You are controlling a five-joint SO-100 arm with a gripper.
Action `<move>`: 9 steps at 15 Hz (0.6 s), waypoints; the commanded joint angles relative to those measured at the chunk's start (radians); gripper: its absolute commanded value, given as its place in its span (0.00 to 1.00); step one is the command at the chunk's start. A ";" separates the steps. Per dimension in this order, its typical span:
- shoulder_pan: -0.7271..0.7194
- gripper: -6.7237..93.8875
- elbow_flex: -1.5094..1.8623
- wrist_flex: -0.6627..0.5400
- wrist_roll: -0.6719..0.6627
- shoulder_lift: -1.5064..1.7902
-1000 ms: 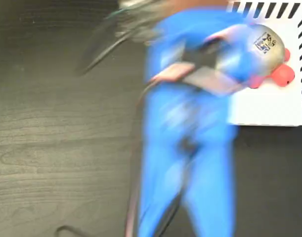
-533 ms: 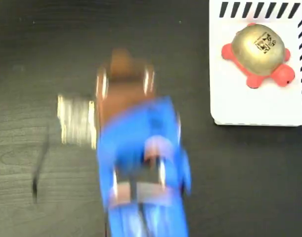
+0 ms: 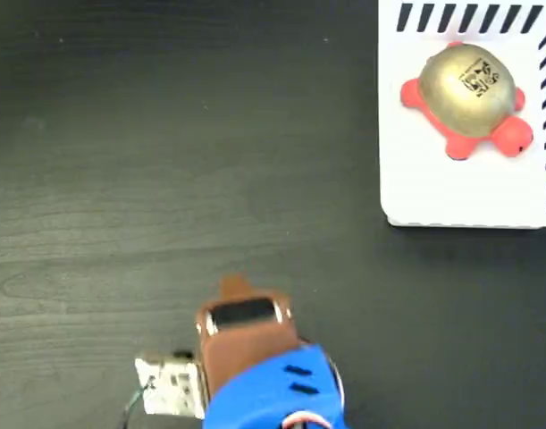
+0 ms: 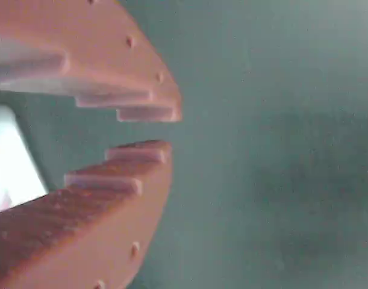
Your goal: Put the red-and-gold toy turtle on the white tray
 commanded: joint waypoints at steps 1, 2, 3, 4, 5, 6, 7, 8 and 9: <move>-0.003 0.07 -0.005 0.028 0.020 0.026; -0.006 0.07 -0.005 0.031 0.017 0.032; -0.002 0.07 -0.006 0.031 0.017 0.037; 0.002 0.07 -0.006 0.031 0.020 0.037; 0.002 0.07 -0.006 0.031 0.020 0.037; 0.002 0.07 -0.006 0.031 0.020 0.037; 0.002 0.07 -0.006 0.031 0.020 0.037; 0.002 0.07 -0.006 0.031 0.020 0.037; 0.002 0.07 -0.006 0.031 0.020 0.037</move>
